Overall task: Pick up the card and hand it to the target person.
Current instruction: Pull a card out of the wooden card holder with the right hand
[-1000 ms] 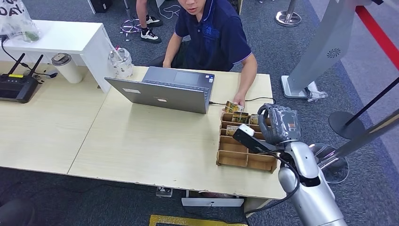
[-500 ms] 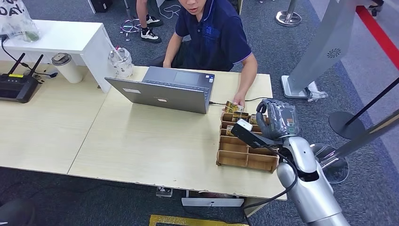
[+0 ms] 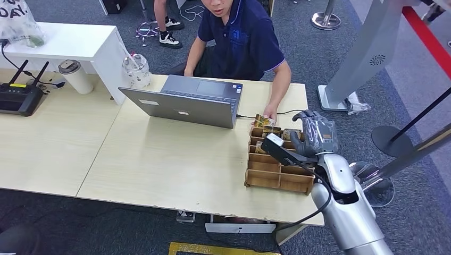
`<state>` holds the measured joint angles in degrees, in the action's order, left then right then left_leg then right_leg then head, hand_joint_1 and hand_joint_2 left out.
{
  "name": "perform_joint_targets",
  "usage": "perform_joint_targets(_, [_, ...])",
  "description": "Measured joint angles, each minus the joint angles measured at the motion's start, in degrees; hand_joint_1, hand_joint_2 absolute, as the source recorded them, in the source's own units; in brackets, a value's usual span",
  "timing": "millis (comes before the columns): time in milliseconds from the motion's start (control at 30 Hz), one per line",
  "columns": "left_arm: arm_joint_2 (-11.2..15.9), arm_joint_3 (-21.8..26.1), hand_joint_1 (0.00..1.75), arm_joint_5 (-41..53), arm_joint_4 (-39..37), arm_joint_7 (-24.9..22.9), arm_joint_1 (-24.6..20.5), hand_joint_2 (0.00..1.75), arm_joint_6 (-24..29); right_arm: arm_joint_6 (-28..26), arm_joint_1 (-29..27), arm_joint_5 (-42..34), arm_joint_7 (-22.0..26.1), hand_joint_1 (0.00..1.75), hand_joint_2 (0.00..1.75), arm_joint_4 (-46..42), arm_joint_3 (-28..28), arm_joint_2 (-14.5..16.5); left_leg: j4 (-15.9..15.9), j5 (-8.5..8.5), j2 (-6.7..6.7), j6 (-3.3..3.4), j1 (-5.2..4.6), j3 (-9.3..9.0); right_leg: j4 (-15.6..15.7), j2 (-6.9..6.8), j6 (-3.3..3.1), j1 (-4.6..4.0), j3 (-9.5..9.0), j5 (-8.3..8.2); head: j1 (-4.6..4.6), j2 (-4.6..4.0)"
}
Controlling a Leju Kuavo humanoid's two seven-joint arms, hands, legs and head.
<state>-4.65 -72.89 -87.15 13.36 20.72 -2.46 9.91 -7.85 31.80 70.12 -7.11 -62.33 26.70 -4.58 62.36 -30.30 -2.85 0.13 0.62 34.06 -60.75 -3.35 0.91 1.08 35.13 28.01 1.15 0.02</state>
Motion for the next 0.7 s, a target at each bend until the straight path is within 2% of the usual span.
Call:
perform_joint_targets(400, [-0.18,0.0,0.0,-1.22,-0.22,-2.64,-2.15,0.0,0.21,0.43,4.64,1.22,1.21,0.88,1.75,8.97,-1.21,3.91,0.0,0.07,0.04,-0.01,0.01,-0.02,-0.01,-0.01,-0.02,-0.01,0.0,-0.02,0.01,0.0])
perform_joint_targets(700, [-0.23,0.0,0.0,-1.05,-0.22,-2.75,-2.93,0.0,0.31,0.67,6.23,1.2,1.21,0.9,1.75,12.25,-1.21,5.08,0.0,0.06,0.04,0.0,0.0,0.01,-0.01,-0.01,-0.02,0.0,0.0,-0.02,0.01,0.0])
